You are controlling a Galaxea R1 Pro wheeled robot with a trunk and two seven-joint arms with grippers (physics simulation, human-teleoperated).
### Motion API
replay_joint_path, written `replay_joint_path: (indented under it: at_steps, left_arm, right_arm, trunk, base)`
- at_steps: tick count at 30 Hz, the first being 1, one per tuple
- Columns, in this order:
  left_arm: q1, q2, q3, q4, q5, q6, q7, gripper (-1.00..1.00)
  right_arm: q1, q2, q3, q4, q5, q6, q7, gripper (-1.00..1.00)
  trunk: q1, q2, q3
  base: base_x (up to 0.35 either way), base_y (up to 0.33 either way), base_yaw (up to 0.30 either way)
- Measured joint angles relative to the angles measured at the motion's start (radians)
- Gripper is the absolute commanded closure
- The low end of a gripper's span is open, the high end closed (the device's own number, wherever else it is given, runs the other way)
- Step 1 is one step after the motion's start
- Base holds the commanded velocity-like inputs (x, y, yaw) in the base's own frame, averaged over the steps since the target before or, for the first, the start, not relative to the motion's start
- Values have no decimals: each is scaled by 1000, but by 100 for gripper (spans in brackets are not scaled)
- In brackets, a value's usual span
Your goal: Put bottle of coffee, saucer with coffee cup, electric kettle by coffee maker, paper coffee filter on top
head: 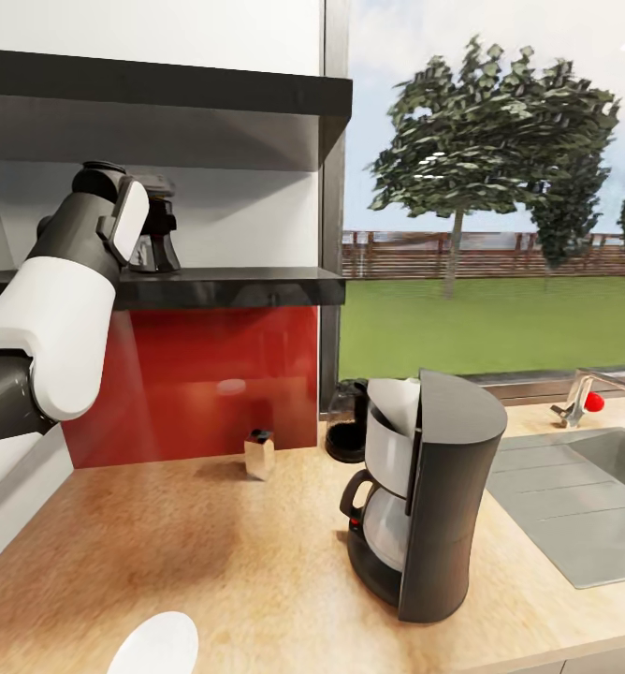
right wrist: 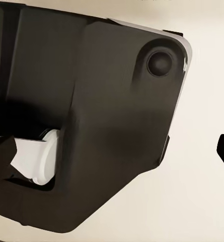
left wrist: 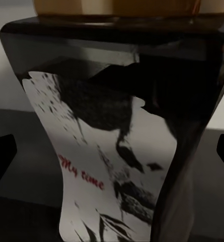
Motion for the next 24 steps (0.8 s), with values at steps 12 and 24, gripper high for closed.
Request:
replay_joint_path:
  at_steps: [12,24]
  left_arm:
    - [40,7,7,-7,1,-2,0,-100]
    - [41,7,8,-9,2,0,-1,100]
  right_arm:
    - [0,1,1,0,0,0,0,-100]
    - [0,1,1,0,0,0,0,-100]
  trunk:
    - [0,0,0]
    - [0,0,0]
  base:
    - [26,0,0]
    - [0,0,0]
